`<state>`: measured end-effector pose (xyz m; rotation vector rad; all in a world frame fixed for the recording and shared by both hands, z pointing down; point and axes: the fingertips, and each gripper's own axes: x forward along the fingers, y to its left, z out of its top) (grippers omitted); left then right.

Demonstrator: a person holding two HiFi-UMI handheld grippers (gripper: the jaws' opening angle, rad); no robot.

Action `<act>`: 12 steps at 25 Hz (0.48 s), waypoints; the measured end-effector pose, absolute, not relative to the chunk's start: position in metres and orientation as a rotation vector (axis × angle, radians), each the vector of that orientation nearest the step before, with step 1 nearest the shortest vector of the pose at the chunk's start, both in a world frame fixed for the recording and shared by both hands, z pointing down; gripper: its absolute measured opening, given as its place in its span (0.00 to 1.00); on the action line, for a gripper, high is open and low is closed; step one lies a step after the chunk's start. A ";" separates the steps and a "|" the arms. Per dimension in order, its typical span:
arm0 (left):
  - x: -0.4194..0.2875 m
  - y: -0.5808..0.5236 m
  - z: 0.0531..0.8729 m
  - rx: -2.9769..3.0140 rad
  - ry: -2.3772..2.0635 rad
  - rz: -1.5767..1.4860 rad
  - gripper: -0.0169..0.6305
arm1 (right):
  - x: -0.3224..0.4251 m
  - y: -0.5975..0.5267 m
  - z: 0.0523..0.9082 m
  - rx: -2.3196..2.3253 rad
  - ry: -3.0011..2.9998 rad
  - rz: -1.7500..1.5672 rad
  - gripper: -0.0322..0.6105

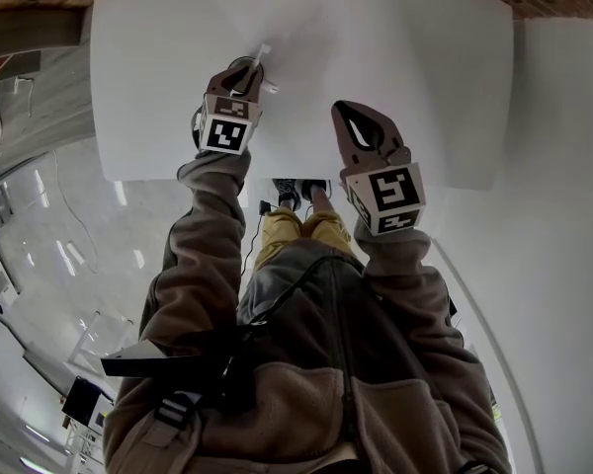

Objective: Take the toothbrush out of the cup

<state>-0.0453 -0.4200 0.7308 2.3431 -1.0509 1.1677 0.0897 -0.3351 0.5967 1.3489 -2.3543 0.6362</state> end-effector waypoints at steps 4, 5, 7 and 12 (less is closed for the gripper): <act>-0.042 -0.425 0.736 2.331 -1.045 1.223 0.10 | 0.099 -0.335 0.599 1.369 -2.333 0.643 0.05; -0.042 -0.427 0.737 2.327 -1.050 1.233 0.10 | 0.102 -0.335 0.600 1.378 -2.327 0.644 0.05; -0.043 -0.429 0.740 2.315 -1.050 1.260 0.10 | 0.108 -0.333 0.601 1.396 -2.312 0.647 0.05; -0.043 -0.430 0.744 2.308 -1.047 1.350 0.10 | 0.114 -0.326 0.602 1.416 -2.283 0.659 0.05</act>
